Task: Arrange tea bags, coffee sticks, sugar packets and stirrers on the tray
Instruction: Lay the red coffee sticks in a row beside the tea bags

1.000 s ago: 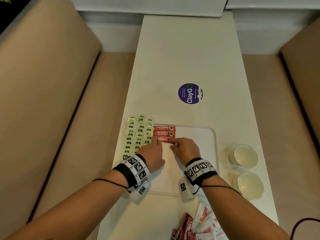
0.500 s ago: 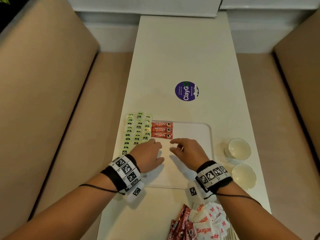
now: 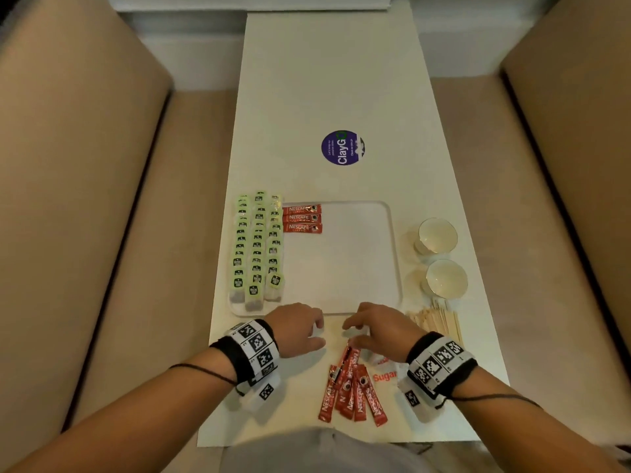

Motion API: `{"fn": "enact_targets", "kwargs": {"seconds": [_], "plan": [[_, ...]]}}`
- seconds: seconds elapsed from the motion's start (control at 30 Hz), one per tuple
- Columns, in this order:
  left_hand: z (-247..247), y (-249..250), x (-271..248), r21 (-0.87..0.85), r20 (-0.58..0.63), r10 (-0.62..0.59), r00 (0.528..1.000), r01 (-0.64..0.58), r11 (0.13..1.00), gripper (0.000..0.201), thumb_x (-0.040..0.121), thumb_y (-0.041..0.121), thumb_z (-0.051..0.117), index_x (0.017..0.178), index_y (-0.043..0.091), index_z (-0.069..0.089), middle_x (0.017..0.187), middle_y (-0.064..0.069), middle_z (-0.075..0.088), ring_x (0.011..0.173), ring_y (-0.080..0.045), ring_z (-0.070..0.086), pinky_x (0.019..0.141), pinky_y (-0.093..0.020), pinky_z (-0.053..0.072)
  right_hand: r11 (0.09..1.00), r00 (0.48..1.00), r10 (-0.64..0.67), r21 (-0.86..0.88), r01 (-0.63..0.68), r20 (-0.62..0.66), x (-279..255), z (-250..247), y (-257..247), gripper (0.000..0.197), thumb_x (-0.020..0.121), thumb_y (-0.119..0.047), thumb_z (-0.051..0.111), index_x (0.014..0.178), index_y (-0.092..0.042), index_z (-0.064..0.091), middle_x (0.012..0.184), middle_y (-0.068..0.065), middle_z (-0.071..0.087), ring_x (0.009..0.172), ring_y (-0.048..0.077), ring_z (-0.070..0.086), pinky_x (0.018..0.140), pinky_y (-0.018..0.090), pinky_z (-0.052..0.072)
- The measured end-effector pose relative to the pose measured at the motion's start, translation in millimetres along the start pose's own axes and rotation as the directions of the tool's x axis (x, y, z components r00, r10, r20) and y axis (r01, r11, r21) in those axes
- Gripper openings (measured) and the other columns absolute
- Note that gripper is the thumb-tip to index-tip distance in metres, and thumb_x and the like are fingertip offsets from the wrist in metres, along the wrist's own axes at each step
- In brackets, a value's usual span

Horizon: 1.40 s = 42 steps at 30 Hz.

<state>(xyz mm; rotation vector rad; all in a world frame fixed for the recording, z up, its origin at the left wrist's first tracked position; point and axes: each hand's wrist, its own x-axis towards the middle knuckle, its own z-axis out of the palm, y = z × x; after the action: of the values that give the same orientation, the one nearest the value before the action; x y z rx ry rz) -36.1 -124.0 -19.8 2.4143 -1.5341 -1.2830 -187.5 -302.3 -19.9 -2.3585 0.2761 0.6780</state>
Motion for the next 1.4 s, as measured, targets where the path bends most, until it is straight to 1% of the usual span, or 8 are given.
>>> {"fn": "enact_targets", "kwargs": {"seconds": [0.13, 0.47, 0.63, 0.73, 0.87, 1.07, 1.23, 1.4], "plan": [[19.5, 2.9, -2.9, 0.116, 0.042, 0.048, 0.998, -0.053, 0.992, 0.044, 0.092, 0.050, 0.060, 0.126, 0.023, 0.056, 0.108, 0.003, 0.065, 0.096, -0.018, 0.059, 0.075, -0.031, 0.042, 1.000, 0.998, -0.004, -0.013, 0.005, 0.069, -4.2, 13.3, -2.8, 0.035, 0.094, -0.032, 0.067, 0.129, -0.033, 0.065, 0.113, -0.007, 0.055, 0.098, 0.013, 0.058, 0.086, 0.030, 0.048], [51.6, 28.5, -2.1, 0.222, 0.120, 0.025, 0.992, -0.052, 0.974, 0.053, 0.078, 0.066, 0.069, 0.103, 0.020, 0.062, 0.096, 0.001, 0.066, 0.085, -0.021, 0.062, 0.077, -0.038, 0.053, 0.981, 0.998, -0.028, -0.189, 0.039, 0.064, -2.0, 35.3, -2.3, 0.034, 0.093, -0.025, 0.068, 0.127, -0.032, 0.066, 0.114, -0.001, 0.052, 0.092, 0.020, 0.062, 0.076, 0.027, 0.045], [51.5, 41.2, -1.1, 0.296, 0.095, 0.012, 0.995, -0.039, 0.954, 0.044, 0.082, 0.056, 0.072, 0.095, 0.015, 0.060, 0.090, -0.005, 0.065, 0.081, -0.026, 0.063, 0.067, -0.035, 0.047, 0.980, 0.999, -0.044, -0.192, 0.046, 0.014, -1.3, 39.2, -1.2, 0.027, 0.095, -0.026, 0.065, 0.122, -0.028, 0.067, 0.114, 0.000, 0.050, 0.090, 0.022, 0.061, 0.078, 0.032, 0.051], [44.8, 41.1, -0.3, 0.270, 0.076, -0.034, 0.997, 0.013, 0.963, 0.034, 0.085, 0.044, 0.071, 0.094, 0.012, 0.065, 0.090, -0.006, 0.067, 0.082, -0.027, 0.065, 0.071, -0.036, 0.052, 0.982, 0.999, -0.033, -0.187, 0.026, -0.034, 0.6, 40.9, 2.2, 0.021, 0.095, -0.028, 0.066, 0.116, -0.024, 0.067, 0.114, -0.001, 0.049, 0.086, 0.023, 0.063, 0.076, 0.033, 0.054], [38.2, 33.7, 0.4, 0.208, 0.026, -0.099, 0.995, 0.091, 0.974, 0.023, 0.091, 0.035, 0.064, 0.077, 0.018, 0.057, 0.072, 0.002, 0.056, 0.072, -0.024, 0.058, 0.064, -0.033, 0.047, 0.983, 0.994, -0.019, -0.186, -0.002, -0.110, 3.3, 43.6, 5.4, 0.015, 0.097, -0.033, 0.062, 0.106, -0.022, 0.067, 0.110, -0.003, 0.051, 0.081, 0.019, 0.062, 0.070, 0.028, 0.051], [29.3, 13.0, -1.2, 0.159, -0.089, -0.138, 0.986, 0.151, 0.976, 0.017, 0.094, 0.009, 0.057, 0.100, 0.012, 0.072, 0.095, -0.008, 0.069, 0.085, -0.026, 0.066, 0.074, -0.034, 0.053, 0.990, 0.986, 0.020, -0.132, -0.043, -0.168, 7.1, 39.0, 7.1, 0.016, 0.099, -0.033, 0.058, 0.106, -0.023, 0.067, 0.103, -0.008, 0.056, 0.082, 0.013, 0.059, 0.070, 0.022, 0.045], [31.3, 2.0, -5.6, 0.084, -0.156, -0.142, 0.978, 0.156, 0.984, 0.019, 0.092, 0.023, 0.063, 0.110, 0.015, 0.065, 0.105, -0.005, 0.061, 0.091, -0.024, 0.063, 0.080, -0.035, 0.052, 0.992, 0.983, 0.050, -0.106, -0.070, -0.175, 10.1, 30.5, 4.3, 0.021, 0.102, -0.035, 0.053, 0.108, -0.022, 0.068, 0.101, -0.006, 0.061, 0.085, 0.014, 0.060, 0.081, 0.032, 0.055], [35.9, -3.4, -8.0, 0.086, -0.108, -0.173, 0.979, 0.183, 0.979, 0.014, 0.091, 0.015, 0.063, 0.105, 0.014, 0.066, 0.101, -0.007, 0.069, 0.091, -0.026, 0.065, 0.078, -0.033, 0.050, 0.992, 0.988, 0.058, -0.101, -0.074, -0.145, 12.5, 24.8, 2.7, 0.022, 0.102, -0.034, 0.053, 0.111, -0.022, 0.069, 0.100, -0.005, 0.066, 0.087, 0.013, 0.061, 0.084, 0.031, 0.054]]}}
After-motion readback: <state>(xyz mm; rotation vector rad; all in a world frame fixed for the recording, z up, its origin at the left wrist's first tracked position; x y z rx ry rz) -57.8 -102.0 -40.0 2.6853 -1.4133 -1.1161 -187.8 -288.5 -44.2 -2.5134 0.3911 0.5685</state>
